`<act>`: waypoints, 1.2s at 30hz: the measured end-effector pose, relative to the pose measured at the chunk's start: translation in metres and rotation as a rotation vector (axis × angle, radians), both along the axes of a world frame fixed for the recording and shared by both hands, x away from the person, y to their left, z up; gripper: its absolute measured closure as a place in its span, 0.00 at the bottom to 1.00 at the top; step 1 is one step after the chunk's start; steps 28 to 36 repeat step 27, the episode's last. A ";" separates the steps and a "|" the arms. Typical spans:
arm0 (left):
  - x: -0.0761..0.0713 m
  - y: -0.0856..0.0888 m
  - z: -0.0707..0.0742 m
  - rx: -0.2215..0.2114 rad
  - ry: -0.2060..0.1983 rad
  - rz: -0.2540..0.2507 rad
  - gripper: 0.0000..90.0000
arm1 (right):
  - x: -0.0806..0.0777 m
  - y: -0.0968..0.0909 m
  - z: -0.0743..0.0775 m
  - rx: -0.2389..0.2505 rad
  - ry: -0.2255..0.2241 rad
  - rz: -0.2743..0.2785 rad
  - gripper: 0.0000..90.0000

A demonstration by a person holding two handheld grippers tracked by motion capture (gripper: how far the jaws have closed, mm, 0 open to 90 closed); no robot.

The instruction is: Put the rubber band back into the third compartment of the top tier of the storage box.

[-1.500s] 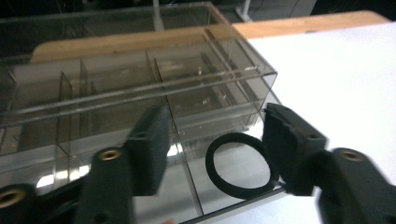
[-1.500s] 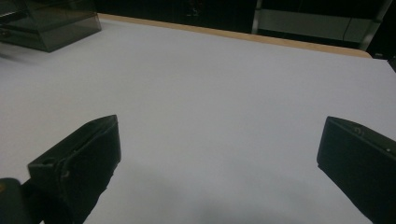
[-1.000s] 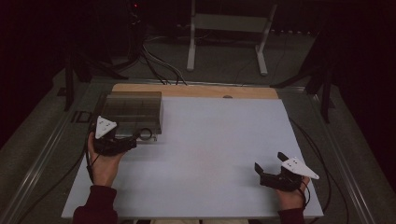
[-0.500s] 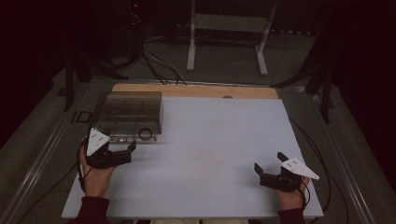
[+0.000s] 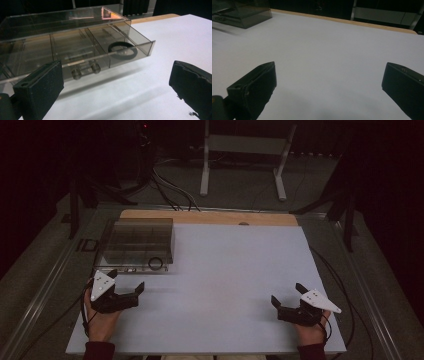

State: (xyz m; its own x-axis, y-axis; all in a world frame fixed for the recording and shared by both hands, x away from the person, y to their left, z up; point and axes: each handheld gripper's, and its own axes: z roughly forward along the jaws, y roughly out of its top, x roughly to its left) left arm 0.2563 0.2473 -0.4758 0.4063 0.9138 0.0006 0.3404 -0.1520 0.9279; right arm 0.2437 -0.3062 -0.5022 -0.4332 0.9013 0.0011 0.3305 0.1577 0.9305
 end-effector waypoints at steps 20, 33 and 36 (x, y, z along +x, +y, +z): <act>-0.014 0.003 -0.015 0.008 -0.019 0.009 0.00 | -0.001 0.001 0.002 0.013 -0.007 0.015 0.00; -0.013 0.003 -0.018 0.002 -0.012 0.016 0.00 | 0.004 0.004 -0.002 -0.001 0.042 0.034 0.00; -0.013 0.003 -0.018 0.002 -0.012 0.016 0.00 | 0.004 0.004 -0.002 -0.001 0.042 0.034 0.00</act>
